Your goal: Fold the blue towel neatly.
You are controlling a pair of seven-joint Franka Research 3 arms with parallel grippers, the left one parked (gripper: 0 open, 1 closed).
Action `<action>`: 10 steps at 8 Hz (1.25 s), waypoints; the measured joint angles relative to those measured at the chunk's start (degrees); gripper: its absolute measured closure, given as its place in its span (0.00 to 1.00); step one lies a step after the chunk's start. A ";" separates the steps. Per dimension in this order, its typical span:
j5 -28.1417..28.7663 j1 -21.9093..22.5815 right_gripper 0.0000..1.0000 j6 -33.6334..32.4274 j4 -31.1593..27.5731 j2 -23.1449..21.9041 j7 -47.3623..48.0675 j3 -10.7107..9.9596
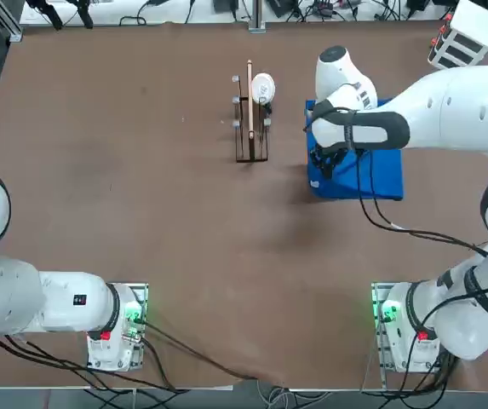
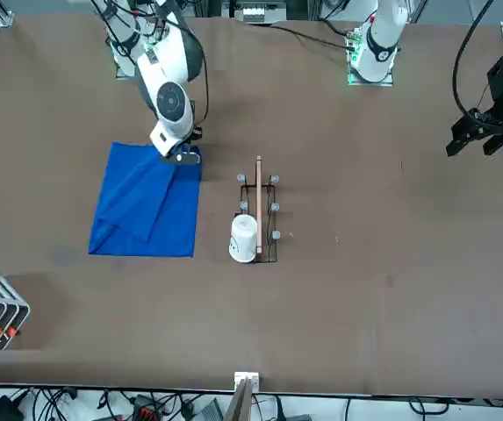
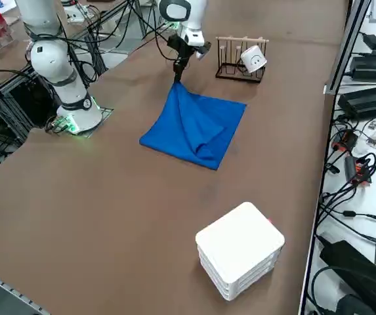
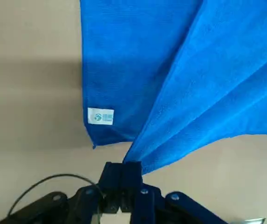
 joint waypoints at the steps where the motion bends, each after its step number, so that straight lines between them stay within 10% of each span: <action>1: 0.01 0.26 0.99 0.10 0.50 0.29 0.51 0.00; 10: 0.07 3.03 0.99 3.32 3.17 4.36 4.61 0.01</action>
